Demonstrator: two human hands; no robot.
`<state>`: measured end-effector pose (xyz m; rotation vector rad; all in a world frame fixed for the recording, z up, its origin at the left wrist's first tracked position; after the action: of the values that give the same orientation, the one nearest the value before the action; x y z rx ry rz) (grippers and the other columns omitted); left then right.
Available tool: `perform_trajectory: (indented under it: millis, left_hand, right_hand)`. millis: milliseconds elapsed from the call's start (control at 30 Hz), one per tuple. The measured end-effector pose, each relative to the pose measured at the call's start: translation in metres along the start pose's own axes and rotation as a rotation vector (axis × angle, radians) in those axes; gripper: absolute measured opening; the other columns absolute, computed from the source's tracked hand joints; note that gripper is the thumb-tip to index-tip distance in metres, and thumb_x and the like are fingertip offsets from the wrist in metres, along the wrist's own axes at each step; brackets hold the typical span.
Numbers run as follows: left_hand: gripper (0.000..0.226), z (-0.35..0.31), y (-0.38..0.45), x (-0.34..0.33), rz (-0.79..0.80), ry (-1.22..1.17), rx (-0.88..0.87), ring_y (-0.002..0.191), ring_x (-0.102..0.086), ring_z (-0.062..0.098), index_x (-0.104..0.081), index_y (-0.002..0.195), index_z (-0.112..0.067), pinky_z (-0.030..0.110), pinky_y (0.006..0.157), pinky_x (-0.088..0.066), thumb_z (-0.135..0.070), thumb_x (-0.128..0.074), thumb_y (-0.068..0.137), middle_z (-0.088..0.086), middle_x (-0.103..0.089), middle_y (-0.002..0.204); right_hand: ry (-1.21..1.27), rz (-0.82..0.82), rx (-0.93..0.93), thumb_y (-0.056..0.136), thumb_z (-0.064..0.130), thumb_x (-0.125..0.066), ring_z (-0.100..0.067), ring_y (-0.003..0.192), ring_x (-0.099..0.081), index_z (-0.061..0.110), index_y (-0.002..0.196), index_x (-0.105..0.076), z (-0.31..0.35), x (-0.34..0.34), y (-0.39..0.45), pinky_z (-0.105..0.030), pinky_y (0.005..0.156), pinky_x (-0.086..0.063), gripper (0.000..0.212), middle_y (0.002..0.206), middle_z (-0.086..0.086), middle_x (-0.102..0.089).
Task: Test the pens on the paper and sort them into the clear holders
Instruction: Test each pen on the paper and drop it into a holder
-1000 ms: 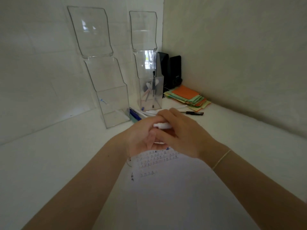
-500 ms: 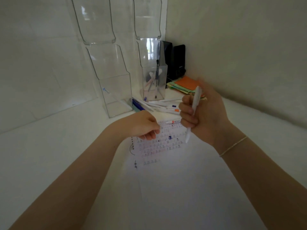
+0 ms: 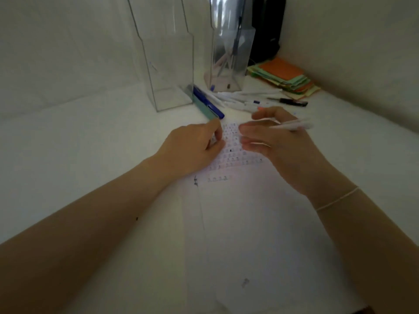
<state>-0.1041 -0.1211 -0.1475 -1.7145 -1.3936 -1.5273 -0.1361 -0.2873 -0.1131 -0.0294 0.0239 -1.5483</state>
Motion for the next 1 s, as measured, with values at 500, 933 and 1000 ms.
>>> perform_trajectory:
  millis: [500, 933, 1000]
  left_hand:
    - [0.033, 0.009, 0.003, -0.015, -0.125, 0.034, -0.207, 0.085, -0.044, 0.019, -0.058, 0.113, -0.012, 0.032, 0.074, -0.036, -0.032, -0.043, 0.092, 0.009, -0.054, 0.102]
    - [0.055, 0.012, 0.004, -0.019, -0.018, 0.088, -0.167, 0.119, -0.044, 0.025, -0.048, 0.133, -0.024, 0.039, 0.097, -0.035, -0.042, -0.018, 0.090, 0.006, -0.048, 0.131]
    - [0.056, 0.012, 0.004, -0.019, -0.010, 0.094, -0.162, 0.120, -0.043, 0.024, -0.047, 0.134, -0.024, 0.039, 0.097, -0.035, -0.043, -0.017, 0.090, 0.006, -0.048, 0.132]
  right_hand:
    - [-0.491, -0.281, 0.160, 0.081, 0.005, -0.061, -0.006, 0.028, -0.045, -0.017, 0.062, -0.051, -0.029, -0.016, -0.008, -0.018, 0.035, -0.038, 0.030, 0.054, -0.030, -0.057]
    - [-0.531, -0.268, 0.199, 0.081, 0.002, -0.060, -0.010, 0.031, -0.047, -0.018, 0.064, -0.051, -0.030, -0.017, -0.006, -0.014, 0.033, -0.036, 0.028, 0.058, -0.033, -0.056]
    - [-0.542, -0.262, 0.210, 0.081, 0.003, -0.061, -0.017, 0.033, -0.047, -0.018, 0.063, -0.051, -0.030, -0.017, -0.006, -0.017, 0.035, -0.037, 0.029, 0.058, -0.033, -0.056]
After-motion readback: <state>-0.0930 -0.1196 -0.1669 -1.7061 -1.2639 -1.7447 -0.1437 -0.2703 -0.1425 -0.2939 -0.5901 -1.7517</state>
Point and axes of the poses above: each hand's wrist, its own y-axis towards the middle knuckle, its own x-axis out of the back of the hand, z = x × y, the point moved 2 cm from there along y, towards the middle knuckle
